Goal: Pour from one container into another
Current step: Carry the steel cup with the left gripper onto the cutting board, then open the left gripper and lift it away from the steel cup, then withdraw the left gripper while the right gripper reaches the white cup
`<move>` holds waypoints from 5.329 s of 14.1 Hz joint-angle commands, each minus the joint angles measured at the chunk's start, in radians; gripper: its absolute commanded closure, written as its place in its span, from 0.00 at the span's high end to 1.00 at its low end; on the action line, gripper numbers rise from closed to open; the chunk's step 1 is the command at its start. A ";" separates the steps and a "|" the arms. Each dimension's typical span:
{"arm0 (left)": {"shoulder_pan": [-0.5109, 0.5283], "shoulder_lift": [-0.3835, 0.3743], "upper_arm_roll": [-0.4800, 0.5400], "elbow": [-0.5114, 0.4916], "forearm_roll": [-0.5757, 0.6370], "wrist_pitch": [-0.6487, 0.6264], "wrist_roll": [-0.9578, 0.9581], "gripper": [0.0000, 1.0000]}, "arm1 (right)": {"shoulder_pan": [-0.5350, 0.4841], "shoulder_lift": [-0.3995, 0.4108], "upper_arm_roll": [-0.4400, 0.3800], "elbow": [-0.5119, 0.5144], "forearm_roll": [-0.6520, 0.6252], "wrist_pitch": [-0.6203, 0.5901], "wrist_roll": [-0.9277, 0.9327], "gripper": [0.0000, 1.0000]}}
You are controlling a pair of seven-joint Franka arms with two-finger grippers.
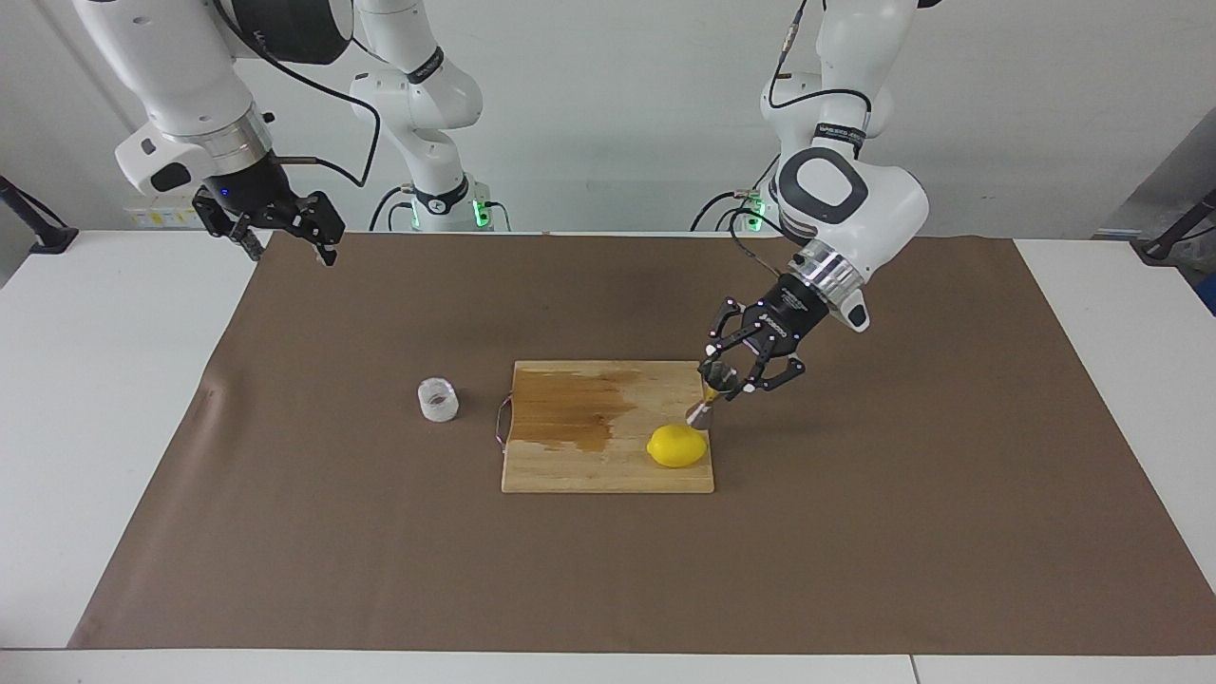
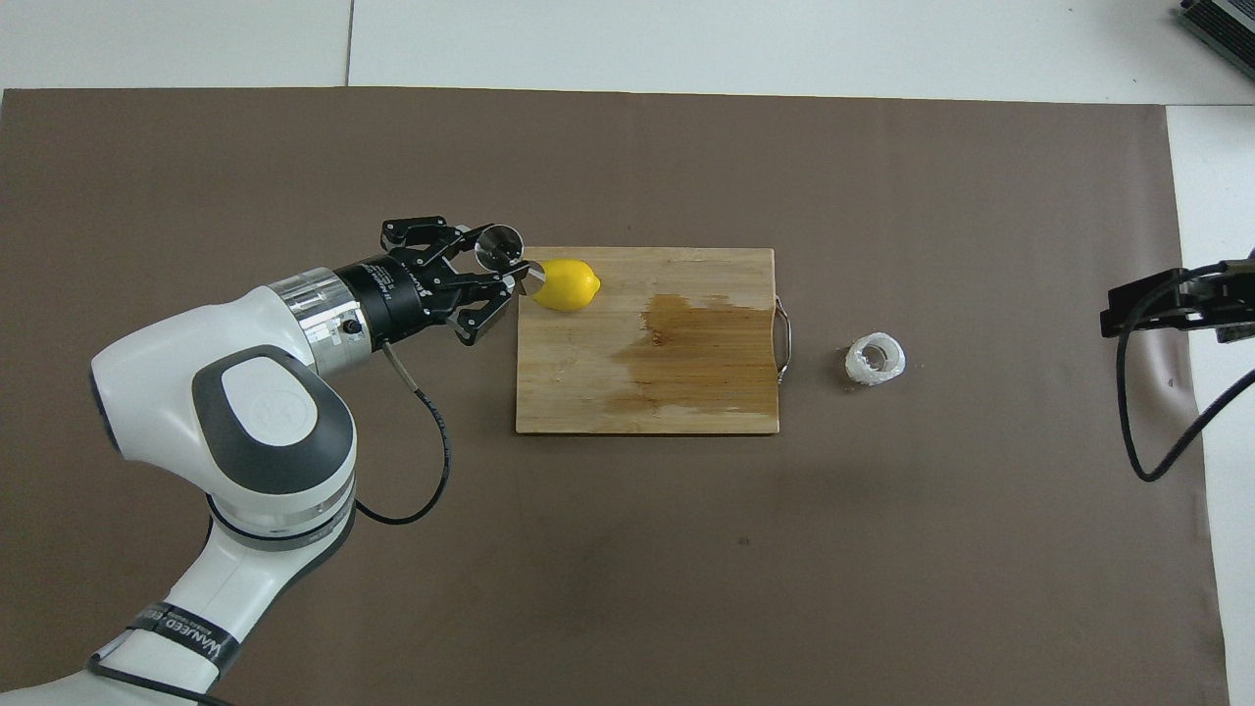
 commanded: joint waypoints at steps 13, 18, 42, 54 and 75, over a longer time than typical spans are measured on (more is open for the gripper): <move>-0.246 0.309 -0.221 0.172 0.022 0.616 -0.194 0.00 | -0.012 -0.019 0.006 -0.017 0.012 -0.011 0.001 1.00; -0.237 0.338 -0.240 0.195 0.029 0.635 -0.197 0.00 | -0.012 -0.019 0.007 -0.017 0.013 -0.011 0.001 1.00; -0.205 0.238 -0.235 0.162 0.029 0.615 -0.063 1.00 | -0.012 -0.019 0.006 -0.017 0.013 -0.011 0.001 1.00; 0.040 0.168 -0.227 0.070 0.073 0.276 0.511 1.00 | -0.027 -0.026 0.007 -0.043 0.013 -0.009 -0.051 1.00; 0.344 0.062 -0.226 0.117 1.408 -0.314 0.723 1.00 | -0.141 0.219 0.009 -0.269 0.463 0.356 -1.735 1.00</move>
